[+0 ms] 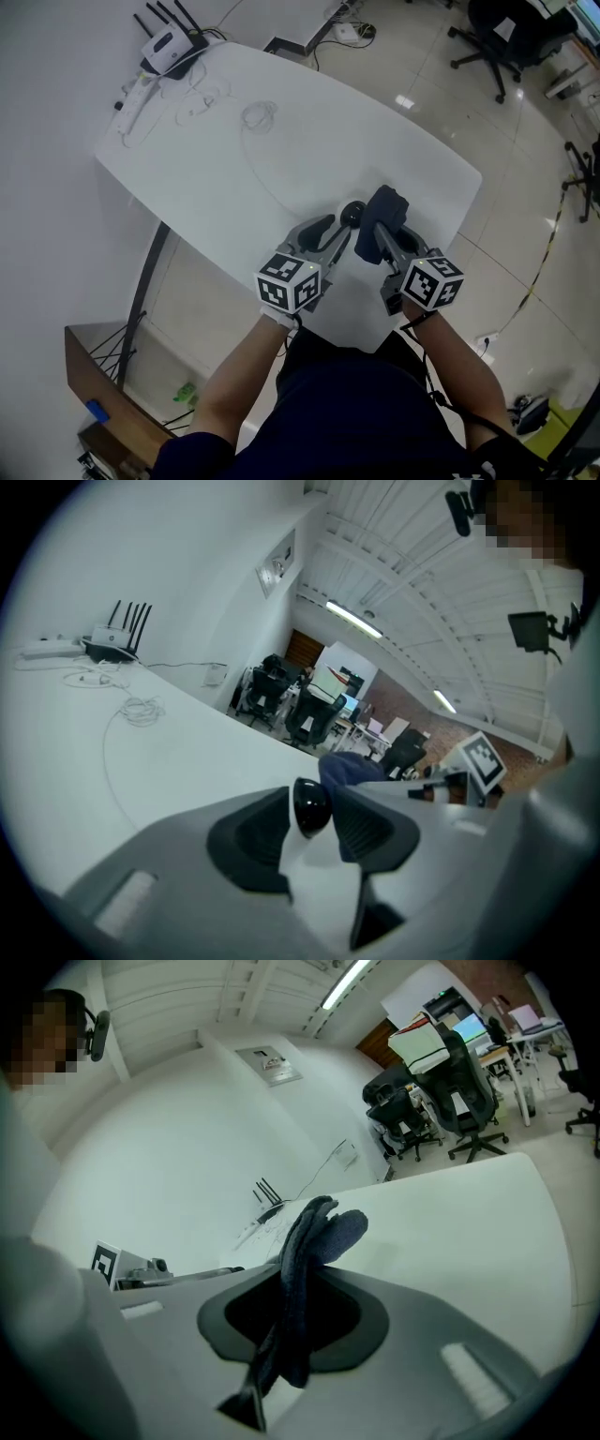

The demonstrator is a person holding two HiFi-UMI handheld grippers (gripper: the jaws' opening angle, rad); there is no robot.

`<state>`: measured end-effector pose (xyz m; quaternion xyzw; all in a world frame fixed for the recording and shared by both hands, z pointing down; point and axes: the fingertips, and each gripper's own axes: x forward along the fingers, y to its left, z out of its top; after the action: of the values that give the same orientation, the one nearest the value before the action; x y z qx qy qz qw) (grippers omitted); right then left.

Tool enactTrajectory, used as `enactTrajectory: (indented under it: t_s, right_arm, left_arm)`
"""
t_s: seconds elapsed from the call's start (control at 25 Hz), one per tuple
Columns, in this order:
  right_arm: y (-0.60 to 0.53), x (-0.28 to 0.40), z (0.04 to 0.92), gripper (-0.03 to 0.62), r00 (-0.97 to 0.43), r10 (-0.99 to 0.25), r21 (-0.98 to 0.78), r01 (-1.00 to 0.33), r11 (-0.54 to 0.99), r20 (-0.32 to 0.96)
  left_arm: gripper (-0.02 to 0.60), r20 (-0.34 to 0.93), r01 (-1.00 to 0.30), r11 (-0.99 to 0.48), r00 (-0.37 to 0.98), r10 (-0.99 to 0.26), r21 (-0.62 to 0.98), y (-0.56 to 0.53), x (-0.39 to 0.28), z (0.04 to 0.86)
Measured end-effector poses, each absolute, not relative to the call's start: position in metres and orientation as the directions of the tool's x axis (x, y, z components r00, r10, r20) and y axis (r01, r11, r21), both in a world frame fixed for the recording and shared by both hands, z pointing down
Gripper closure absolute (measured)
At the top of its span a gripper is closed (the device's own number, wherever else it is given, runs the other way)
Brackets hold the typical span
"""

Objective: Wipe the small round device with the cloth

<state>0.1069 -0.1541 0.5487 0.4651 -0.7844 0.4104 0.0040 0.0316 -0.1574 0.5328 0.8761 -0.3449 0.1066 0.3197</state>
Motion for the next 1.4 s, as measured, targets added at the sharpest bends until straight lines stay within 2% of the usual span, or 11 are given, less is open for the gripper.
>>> enactTrajectory:
  t_s: [0.32, 0.72, 0.92, 1.0, 1.2, 1.32, 1.4]
  right_arm:
    - [-0.146, 0.116, 0.585, 0.52, -0.56, -0.713, -0.687, -0.71, 0.152, 0.421]
    - [-0.147, 0.117, 0.638, 0.52, -0.52, -0.568, -0.562, -0.818, 0.119, 0.638]
    - [-0.148, 0.12, 0.653, 0.519, -0.463, -0.497, -0.436, -0.882, 0.177, 0.734]
    - [-0.153, 0.123, 0.64, 0.519, -0.451, -0.529, -0.429, -0.887, 0.172, 0.719]
    - [-0.16, 0.128, 0.57, 0.519, -0.433, -0.695, -0.403, -0.888, 0.22, 0.574]
    - [-0.163, 0.116, 0.539, 0.519, -0.435, -0.733, -0.29, -0.9, 0.326, 0.524]
    - [-0.165, 0.104, 0.535, 0.519, -0.428, -0.714, -0.189, -0.9, 0.392, 0.555]
  left_arm:
    - [0.431, 0.439, -0.671, -0.55, 0.741, -0.508, 0.497, -0.152, 0.036, 0.551]
    - [0.431, 0.435, -0.675, -0.548, 0.737, -0.517, 0.494, -0.149, 0.035, 0.547]
    - [0.431, 0.43, -0.684, -0.53, 0.729, -0.533, 0.502, -0.137, 0.026, 0.546]
    - [0.431, 0.425, -0.69, -0.518, 0.722, -0.547, 0.505, -0.13, 0.018, 0.544]
    - [0.434, 0.414, -0.708, -0.488, 0.7, -0.582, 0.511, -0.111, -0.001, 0.539]
    - [0.436, 0.409, -0.715, -0.475, 0.69, -0.597, 0.512, -0.104, -0.012, 0.538]
    - [0.439, 0.406, -0.719, -0.467, 0.684, -0.606, 0.515, -0.103, -0.018, 0.537]
